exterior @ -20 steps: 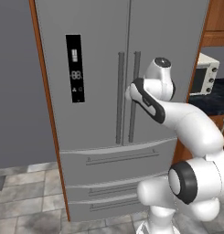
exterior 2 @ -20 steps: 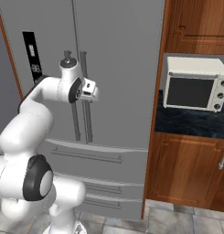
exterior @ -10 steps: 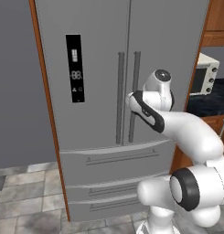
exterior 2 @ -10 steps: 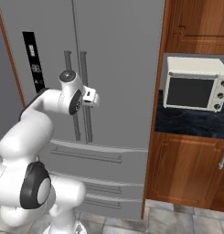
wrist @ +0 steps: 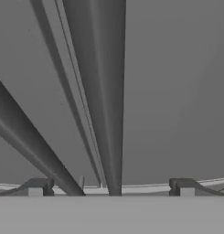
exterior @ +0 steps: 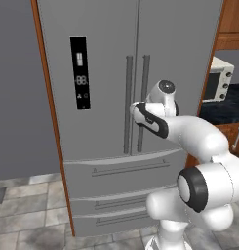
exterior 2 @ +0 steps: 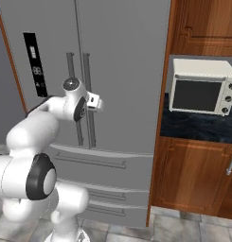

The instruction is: Open the fridge, grab two sodas, and place both sodas inside the bowl with ice on the dining counter.

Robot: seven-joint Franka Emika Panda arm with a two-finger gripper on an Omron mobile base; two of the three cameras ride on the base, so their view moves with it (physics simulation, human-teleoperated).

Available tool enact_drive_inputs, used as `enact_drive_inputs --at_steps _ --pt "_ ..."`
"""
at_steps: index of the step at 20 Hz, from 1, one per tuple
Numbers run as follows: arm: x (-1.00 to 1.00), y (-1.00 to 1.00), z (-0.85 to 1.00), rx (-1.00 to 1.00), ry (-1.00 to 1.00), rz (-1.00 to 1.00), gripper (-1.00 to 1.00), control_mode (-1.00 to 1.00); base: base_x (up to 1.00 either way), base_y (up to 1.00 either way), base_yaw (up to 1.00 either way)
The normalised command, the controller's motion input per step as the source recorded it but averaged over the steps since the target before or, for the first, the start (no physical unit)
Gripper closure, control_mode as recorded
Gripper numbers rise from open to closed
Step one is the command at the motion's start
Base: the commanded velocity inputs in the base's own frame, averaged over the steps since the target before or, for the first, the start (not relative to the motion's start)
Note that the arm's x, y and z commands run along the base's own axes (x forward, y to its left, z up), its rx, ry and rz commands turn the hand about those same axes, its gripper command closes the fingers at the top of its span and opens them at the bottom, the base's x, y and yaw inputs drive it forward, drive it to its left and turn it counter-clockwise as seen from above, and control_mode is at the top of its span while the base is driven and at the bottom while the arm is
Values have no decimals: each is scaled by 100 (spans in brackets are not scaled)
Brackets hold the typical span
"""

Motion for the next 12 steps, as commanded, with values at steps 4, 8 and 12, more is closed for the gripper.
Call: enact_drive_inputs --at_steps 4,8,12 --pt "34 0 -4 0 0 0 -100 -100 0 0 0" --pt "36 0 -6 0 0 0 -100 -100 0 0 0" --pt "37 0 -11 0 0 0 -100 -100 0 0 0"
